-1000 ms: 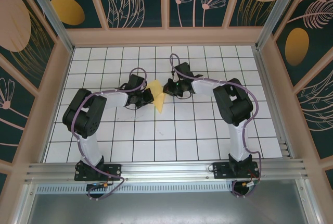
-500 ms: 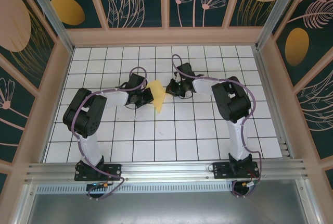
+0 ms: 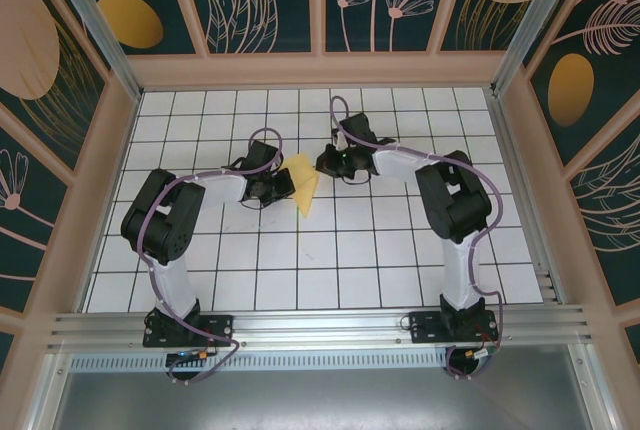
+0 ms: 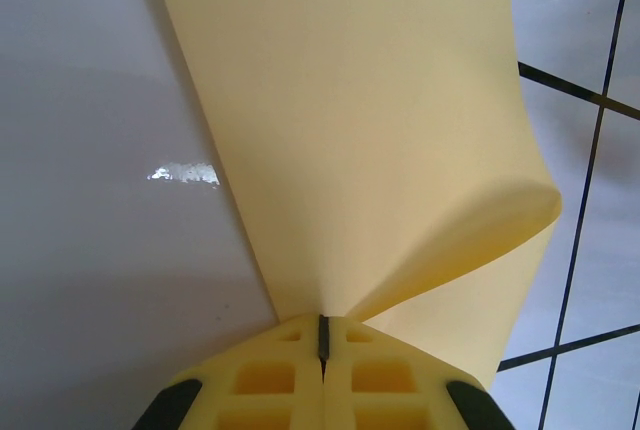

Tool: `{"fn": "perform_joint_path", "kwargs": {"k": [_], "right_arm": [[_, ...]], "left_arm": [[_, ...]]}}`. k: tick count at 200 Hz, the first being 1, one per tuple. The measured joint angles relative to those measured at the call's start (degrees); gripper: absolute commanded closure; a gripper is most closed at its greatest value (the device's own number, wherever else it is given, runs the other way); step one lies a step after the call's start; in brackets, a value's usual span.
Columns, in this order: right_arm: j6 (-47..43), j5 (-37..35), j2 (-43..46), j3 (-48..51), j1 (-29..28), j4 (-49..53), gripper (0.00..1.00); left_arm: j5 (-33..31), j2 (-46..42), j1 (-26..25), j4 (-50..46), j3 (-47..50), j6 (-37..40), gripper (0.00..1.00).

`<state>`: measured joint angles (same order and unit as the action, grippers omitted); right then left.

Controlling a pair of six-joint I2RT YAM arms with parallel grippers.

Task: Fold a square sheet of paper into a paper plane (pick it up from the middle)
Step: Third fold the triangle at the center of the table.

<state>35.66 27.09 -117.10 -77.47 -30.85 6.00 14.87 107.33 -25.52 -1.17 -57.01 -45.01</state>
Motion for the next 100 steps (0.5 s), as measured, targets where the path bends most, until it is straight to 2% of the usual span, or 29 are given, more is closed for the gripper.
{"fn": "perform_joint_path", "kwargs": {"k": [43, 100], "right_arm": [[-0.5, 1.3, -0.6, 0.0, -2.3, 0.3, 1.0], [-0.8, 1.6, -5.1, -0.1, -1.4, 0.3, 1.0]], "left_arm": [[0.0, 0.0, 0.0, 0.0, 0.0, 0.0, 1.0], [0.0, 0.0, 0.0, 0.0, 0.0, 0.1, 1.0]]}}
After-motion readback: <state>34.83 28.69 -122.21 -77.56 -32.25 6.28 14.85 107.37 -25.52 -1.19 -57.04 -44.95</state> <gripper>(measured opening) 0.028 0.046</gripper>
